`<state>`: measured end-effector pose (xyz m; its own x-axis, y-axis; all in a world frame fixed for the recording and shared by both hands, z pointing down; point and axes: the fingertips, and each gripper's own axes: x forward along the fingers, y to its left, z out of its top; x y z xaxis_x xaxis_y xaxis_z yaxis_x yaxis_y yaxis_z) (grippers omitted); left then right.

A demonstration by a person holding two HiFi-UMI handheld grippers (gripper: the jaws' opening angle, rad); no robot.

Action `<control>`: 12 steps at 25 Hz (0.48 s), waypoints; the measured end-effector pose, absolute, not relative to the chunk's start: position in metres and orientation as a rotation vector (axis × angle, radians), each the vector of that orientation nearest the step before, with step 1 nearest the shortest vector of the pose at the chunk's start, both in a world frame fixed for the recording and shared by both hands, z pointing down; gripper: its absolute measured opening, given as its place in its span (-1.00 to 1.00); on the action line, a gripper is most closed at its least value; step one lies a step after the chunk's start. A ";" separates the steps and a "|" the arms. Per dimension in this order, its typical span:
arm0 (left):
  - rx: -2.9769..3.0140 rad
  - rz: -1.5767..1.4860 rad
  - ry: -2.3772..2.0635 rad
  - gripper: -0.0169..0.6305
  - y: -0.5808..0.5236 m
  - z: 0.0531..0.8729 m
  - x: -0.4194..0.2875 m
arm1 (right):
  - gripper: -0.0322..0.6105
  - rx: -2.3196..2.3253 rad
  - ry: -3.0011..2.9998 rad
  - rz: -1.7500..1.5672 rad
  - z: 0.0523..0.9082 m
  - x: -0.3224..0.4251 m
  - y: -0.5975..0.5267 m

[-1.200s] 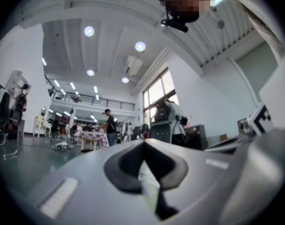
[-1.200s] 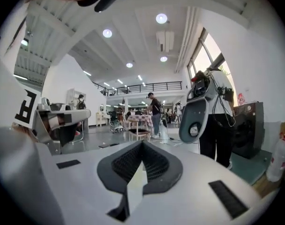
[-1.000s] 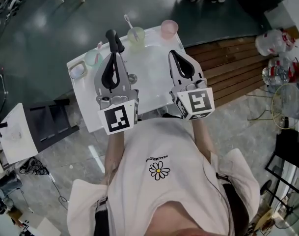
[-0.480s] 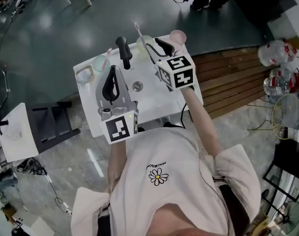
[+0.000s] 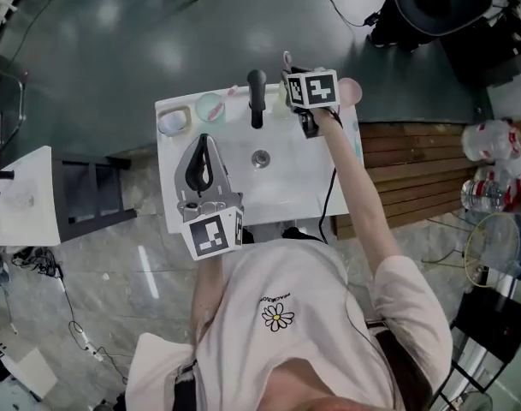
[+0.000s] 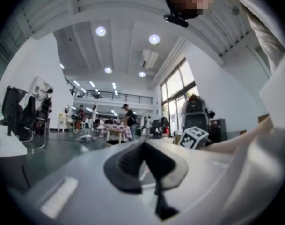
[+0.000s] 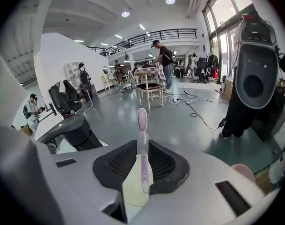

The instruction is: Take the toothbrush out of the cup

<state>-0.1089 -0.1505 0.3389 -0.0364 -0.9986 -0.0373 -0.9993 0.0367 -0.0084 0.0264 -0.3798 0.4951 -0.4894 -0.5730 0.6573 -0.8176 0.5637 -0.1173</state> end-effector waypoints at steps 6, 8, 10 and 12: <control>-2.135 0.035 2.292 -0.92 -0.146 0.347 -0.127 | -0.81 1.097 -2.181 0.517 0.507 0.021 -0.387; -2.134 0.036 2.289 -0.92 -0.145 0.346 -0.129 | -0.82 1.105 -2.186 0.517 0.505 0.023 -0.386; -2.135 0.042 2.280 -0.92 -0.145 0.343 -0.129 | -0.82 1.125 -2.208 0.510 0.496 0.025 -0.383; -2.145 0.060 2.269 -0.92 -0.148 0.340 -0.129 | -0.82 1.153 -2.250 0.491 0.479 0.026 -0.378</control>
<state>-0.1286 -0.1477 0.3398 -0.0565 -0.9976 -0.0400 -0.9983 0.0559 0.0154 0.0261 -0.3785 0.4791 -0.4745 -0.6193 0.6255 -0.8235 0.5634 -0.0669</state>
